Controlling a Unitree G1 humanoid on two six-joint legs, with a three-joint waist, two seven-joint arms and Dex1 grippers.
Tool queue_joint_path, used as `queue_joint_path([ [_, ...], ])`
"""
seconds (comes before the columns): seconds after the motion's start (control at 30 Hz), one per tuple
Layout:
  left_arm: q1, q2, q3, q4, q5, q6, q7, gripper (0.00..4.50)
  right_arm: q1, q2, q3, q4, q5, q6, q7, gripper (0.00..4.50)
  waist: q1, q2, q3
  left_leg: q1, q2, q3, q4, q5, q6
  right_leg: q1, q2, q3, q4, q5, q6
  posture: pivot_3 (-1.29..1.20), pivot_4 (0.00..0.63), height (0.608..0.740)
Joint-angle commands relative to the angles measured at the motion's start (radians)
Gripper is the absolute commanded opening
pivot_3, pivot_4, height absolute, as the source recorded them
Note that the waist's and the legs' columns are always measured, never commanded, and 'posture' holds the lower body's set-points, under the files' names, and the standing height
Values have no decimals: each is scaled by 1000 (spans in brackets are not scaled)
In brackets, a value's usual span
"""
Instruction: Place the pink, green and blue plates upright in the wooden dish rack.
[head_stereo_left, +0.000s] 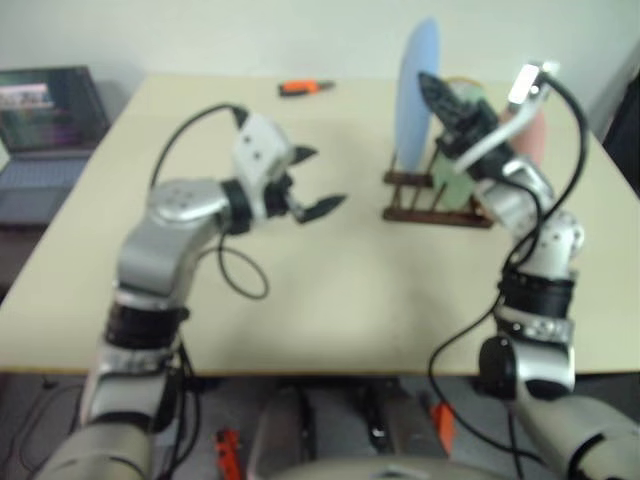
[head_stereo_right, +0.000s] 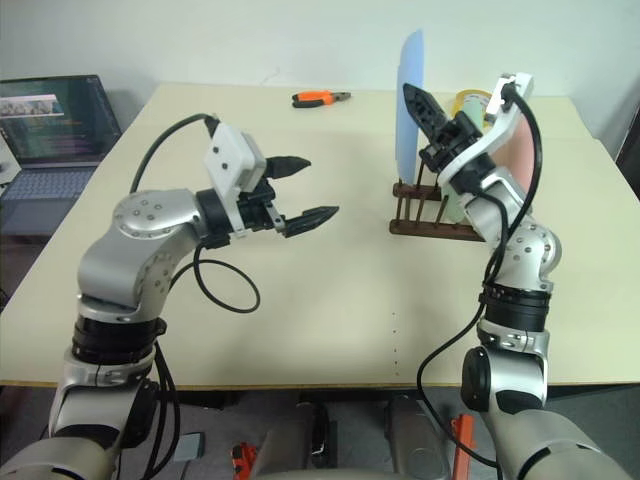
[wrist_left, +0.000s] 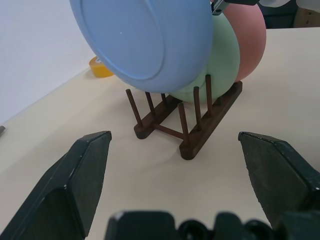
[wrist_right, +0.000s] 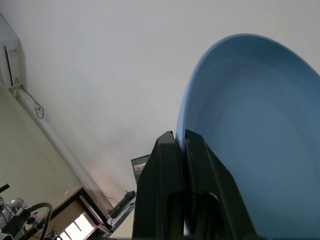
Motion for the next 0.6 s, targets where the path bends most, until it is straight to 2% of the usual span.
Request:
queue_joint_path([
  [0.03, -10, 13, 11, -40, -11, -1, 1, 4500, 15, 1, -14, -27, -2, -37, -1, 7, 0, 0, 0, 0, 0, 0, 0, 0, 0, 0, 0, 0, 0, 0, 0, 0, 150, 740],
  [0.6, -6, 16, -12, -41, -5, -1, 2, 4500, 33, 1, 13, 4, -43, -47, 2, 7, 0, 0, 0, 0, 0, 0, 0, 0, 0, 0, 0, 0, 0, 0, 0, 0, 150, 740],
])
